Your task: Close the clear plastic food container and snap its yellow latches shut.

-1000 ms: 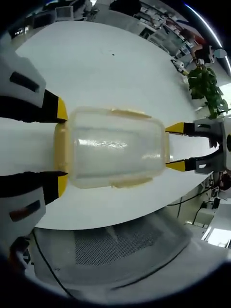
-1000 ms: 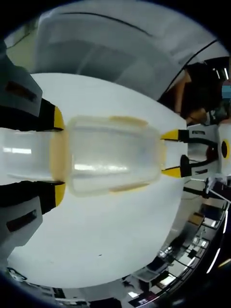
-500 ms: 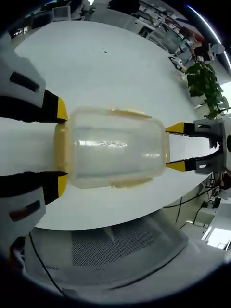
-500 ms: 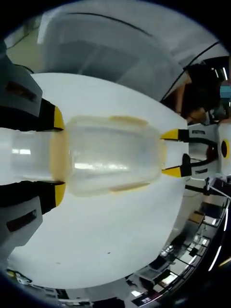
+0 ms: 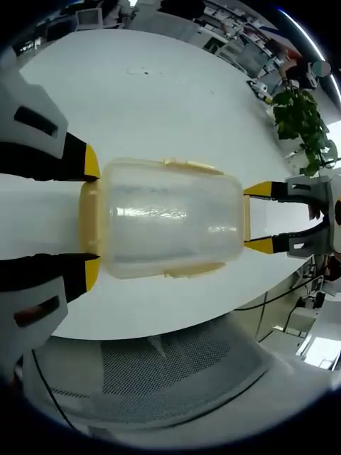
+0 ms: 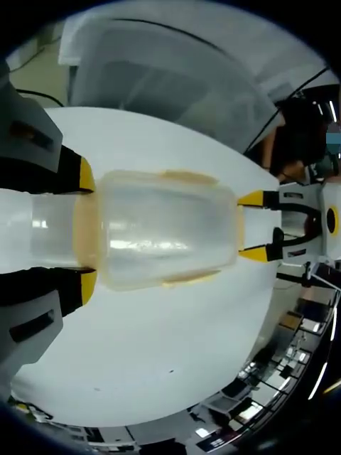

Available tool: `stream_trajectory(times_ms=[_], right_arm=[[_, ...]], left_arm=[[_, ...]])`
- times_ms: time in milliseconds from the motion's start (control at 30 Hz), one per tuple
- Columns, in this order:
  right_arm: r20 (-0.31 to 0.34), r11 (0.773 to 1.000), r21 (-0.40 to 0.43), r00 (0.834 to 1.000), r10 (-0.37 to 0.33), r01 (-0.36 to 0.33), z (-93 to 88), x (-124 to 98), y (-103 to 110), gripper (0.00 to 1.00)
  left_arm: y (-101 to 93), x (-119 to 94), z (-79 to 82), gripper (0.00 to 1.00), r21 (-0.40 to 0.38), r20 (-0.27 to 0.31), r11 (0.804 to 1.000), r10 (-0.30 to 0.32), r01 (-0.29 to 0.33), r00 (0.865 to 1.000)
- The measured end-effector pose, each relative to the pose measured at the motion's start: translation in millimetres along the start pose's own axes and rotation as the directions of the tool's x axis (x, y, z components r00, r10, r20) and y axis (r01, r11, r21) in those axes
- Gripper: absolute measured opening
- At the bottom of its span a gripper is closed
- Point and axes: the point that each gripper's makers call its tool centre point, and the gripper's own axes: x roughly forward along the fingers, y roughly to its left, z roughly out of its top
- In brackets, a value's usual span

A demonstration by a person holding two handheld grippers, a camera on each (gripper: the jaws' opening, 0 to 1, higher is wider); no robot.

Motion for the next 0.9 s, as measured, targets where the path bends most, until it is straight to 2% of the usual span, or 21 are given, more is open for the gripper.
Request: stream_trajectory(times_ms=[900], right_arm=[[-0.011, 0.999, 0.031, 1.0, -0.012, 0.012, -48.4, -27, 6, 0.38]], left_arm=[[-1.9, 24, 49.9, 0.38, 0.018, 0.025, 1.0, -0.016, 0.015, 1.0]])
